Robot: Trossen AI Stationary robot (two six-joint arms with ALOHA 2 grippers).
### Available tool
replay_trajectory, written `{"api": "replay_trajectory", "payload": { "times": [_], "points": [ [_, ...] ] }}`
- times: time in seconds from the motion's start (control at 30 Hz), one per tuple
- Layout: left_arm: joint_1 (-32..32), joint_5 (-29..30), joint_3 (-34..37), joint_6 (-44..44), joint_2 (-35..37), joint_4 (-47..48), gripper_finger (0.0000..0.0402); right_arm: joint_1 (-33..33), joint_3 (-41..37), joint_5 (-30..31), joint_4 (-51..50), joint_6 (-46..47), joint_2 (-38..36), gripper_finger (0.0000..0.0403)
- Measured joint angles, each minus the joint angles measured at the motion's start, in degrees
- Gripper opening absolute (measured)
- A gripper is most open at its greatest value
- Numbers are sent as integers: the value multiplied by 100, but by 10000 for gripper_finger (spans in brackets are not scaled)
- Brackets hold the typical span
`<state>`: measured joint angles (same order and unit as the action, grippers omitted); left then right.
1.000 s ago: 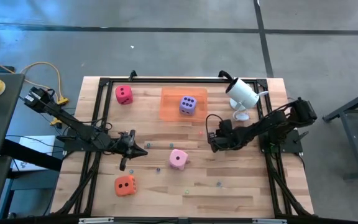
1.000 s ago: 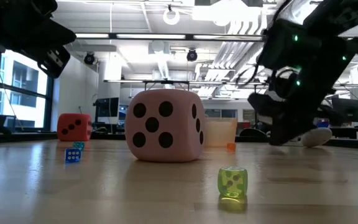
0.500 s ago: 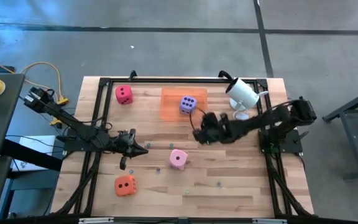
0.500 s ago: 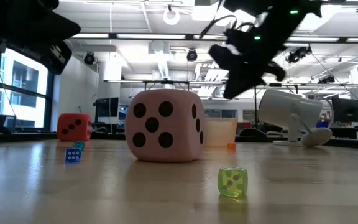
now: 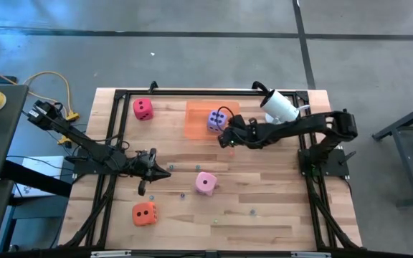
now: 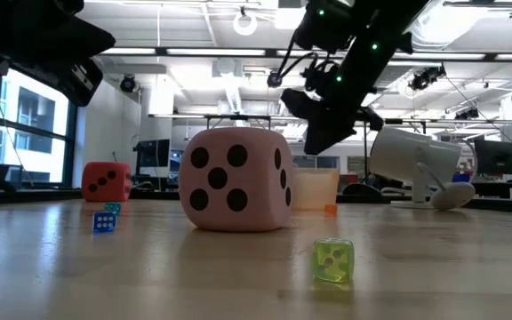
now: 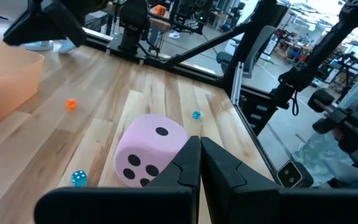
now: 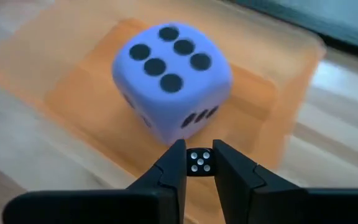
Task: Pick & Place Dice
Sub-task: Put the small black die into the orange bin, then put the small blue die into the orange bin
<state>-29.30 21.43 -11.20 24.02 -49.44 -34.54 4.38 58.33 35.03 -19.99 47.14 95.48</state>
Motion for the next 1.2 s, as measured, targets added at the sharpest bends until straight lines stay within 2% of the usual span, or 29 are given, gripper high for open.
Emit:
{"api": "replay_trajectory", "payload": {
  "times": [0.13,0.27,0.43,0.63,0.77,0.9,1.2],
  "points": [
    [28,-28,0,-1,1,-9,1,72,-2,-80,11,63,222,62],
    [37,-31,0,-22,0,5,1,37,-2,67,76,-138,236,90],
    [37,-33,0,-296,1,9,1,-32,-2,44,446,-390,235,153],
    [13,-40,0,-224,1,19,1,48,-2,-28,338,-269,234,240],
    [13,-52,0,-215,-1,21,1,123,-2,251,294,-299,234,272],
    [13,-52,0,-214,0,26,1,199,-2,346,41,-380,234,274],
    [13,-50,0,-126,1,27,1,120,-2,661,-293,-748,234,228]
  ]
}}
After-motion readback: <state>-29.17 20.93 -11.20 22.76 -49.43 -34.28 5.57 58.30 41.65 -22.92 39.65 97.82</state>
